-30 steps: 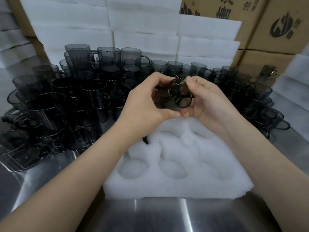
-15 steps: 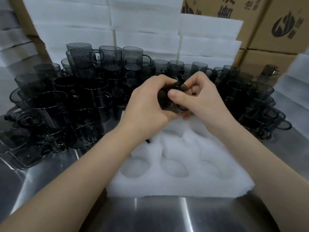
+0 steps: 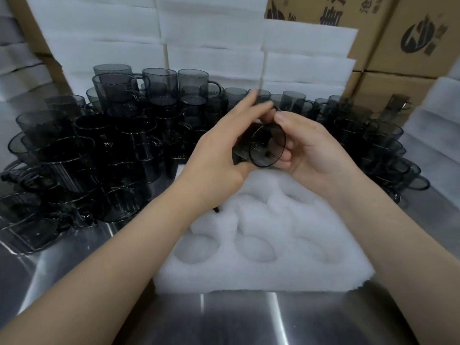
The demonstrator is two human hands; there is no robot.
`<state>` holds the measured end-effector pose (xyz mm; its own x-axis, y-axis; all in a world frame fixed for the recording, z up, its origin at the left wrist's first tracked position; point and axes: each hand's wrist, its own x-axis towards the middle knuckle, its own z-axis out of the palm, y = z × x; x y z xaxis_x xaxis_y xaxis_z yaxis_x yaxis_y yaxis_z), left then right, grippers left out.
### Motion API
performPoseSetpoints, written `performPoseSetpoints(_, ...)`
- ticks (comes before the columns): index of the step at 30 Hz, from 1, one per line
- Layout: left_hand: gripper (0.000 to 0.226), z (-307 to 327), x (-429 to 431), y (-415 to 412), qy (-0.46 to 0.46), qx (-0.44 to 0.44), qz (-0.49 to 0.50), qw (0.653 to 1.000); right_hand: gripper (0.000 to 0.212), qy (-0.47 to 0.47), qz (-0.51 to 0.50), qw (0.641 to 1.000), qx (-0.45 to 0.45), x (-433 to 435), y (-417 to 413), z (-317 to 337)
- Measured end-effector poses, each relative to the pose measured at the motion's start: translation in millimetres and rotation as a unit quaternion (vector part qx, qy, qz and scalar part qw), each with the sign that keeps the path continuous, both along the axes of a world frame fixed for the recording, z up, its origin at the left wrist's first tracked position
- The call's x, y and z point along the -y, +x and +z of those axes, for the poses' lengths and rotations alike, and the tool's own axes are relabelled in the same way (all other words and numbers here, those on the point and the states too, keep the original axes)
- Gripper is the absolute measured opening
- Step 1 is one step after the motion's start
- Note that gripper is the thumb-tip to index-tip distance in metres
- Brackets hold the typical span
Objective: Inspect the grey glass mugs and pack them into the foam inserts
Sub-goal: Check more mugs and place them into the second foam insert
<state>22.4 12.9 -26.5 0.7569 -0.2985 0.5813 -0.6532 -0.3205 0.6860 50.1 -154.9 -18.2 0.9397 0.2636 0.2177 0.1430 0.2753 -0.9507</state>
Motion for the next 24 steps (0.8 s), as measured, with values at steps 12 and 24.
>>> performPoseSetpoints(12,0.04,2.7,-5.8,5.7,-0.22,-0.229,-0.098,0.943,0.029,0.021,0.018,0.999,0.04,-1.1,2.0,1.4)
performPoseSetpoints(24,0.067,-1.0,-1.3,-0.2,-0.032,0.012,0.078,0.996,0.055,-0.18,-0.124,0.974,0.059,-5.8,-2.4,5.8)
